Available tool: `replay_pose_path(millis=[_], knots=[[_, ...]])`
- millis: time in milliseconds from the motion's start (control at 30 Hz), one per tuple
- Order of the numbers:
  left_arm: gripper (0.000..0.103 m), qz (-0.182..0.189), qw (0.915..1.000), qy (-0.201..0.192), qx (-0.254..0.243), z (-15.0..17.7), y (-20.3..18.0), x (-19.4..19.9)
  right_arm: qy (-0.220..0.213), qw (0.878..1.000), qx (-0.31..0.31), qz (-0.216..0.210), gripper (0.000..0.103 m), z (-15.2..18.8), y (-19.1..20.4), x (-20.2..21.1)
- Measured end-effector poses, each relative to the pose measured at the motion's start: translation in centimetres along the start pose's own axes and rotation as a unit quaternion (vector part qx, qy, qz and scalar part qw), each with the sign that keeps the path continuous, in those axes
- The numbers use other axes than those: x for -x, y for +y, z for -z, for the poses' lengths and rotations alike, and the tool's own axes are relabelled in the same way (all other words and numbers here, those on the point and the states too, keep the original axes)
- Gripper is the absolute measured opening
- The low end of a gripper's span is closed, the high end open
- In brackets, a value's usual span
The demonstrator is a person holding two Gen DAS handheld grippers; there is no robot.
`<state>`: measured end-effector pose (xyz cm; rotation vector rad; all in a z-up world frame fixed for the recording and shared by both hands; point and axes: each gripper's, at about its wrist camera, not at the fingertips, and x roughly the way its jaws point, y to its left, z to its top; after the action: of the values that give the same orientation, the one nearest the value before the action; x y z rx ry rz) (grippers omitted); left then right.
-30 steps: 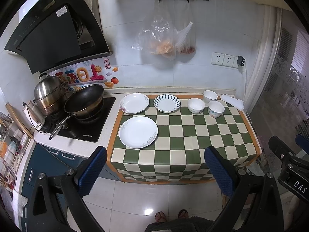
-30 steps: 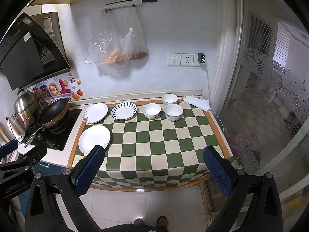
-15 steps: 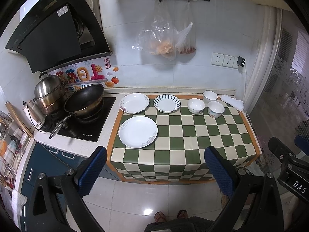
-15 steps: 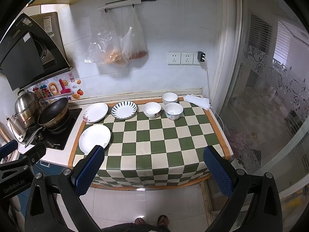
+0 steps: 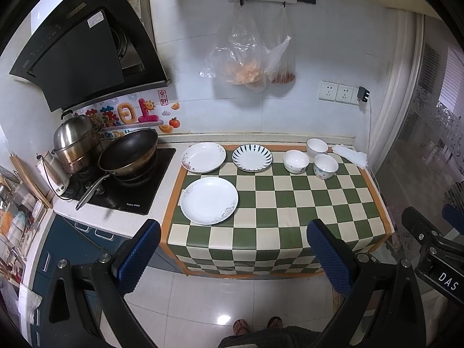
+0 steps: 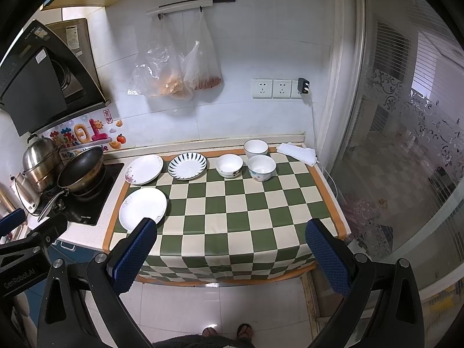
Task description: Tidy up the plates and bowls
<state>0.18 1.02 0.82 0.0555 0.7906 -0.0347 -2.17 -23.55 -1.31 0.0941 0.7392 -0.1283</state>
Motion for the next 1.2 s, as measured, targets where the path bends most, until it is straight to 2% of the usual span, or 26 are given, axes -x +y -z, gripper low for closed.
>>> replay_pose_path(millis=[767, 1200], knots=[[0.103, 0.002, 1.0000, -0.003, 0.001, -0.3, -0.6, -0.1, -0.007, 1.000, -0.001, 0.000, 0.103, -1.1, -0.5, -0.2], [0.103, 0.008, 1.0000, 0.004, 0.003, -0.5, 0.0, -1.1, 0.002, 1.000, -0.003, -0.005, 0.103, -1.4, 0.5, -1.0]])
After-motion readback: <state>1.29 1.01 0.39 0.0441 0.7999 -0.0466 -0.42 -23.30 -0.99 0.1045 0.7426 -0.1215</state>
